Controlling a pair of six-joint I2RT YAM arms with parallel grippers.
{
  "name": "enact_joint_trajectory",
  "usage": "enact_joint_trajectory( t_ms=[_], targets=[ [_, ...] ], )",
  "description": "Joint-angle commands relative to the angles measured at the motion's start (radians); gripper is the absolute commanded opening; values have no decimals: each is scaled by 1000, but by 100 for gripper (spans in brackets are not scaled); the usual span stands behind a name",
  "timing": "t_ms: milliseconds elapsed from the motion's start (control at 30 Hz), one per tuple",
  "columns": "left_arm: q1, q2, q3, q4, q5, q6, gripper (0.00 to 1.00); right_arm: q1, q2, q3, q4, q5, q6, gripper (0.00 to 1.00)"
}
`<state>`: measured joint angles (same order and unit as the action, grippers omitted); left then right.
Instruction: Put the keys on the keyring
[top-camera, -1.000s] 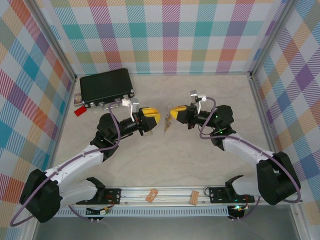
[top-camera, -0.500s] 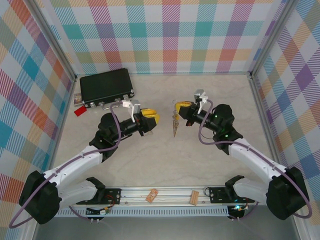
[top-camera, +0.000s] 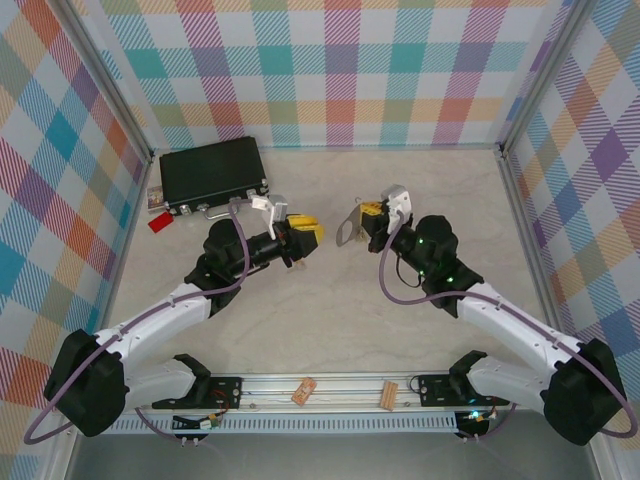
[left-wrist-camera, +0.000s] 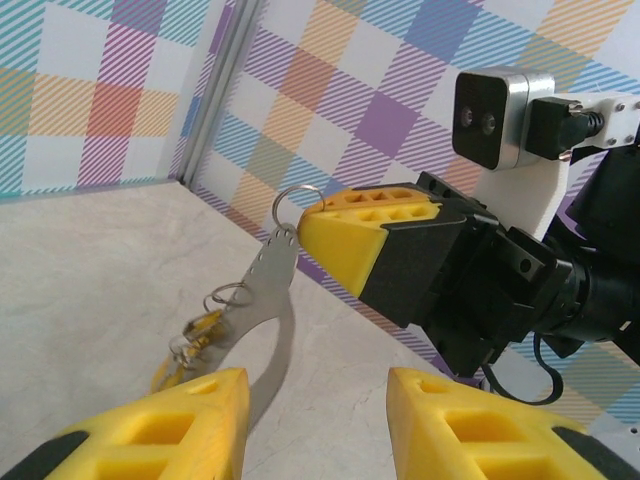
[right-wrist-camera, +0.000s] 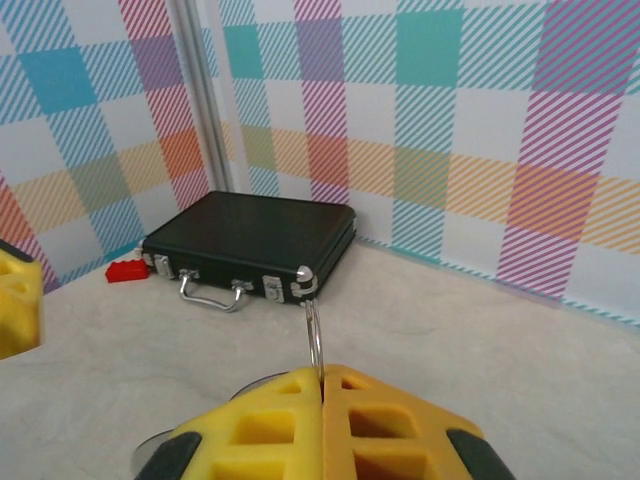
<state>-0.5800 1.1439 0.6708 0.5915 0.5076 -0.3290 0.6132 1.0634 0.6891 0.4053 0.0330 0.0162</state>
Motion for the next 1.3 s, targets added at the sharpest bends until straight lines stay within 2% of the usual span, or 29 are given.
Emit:
enact_joint_trajectory(
  t_ms=[0, 733, 833, 1033, 1267],
  targets=[
    [0, 3, 30, 1, 24, -15, 40, 7, -29, 9, 38, 41, -42, 0],
    [-1, 0, 38, -13, 42, -12, 41, 26, -51, -7, 47, 17, -62, 0],
    [-1, -2, 42, -24, 42, -6, 41, 26, -49, 23, -19, -45, -47, 0],
    [0, -17, 50, -61, 48, 15, 42, 25, -8, 133, -259, -189, 31, 0],
    [9, 11, 63, -54, 124, 29, 44, 8, 7, 209, -463, -323, 46, 0]
  ],
)
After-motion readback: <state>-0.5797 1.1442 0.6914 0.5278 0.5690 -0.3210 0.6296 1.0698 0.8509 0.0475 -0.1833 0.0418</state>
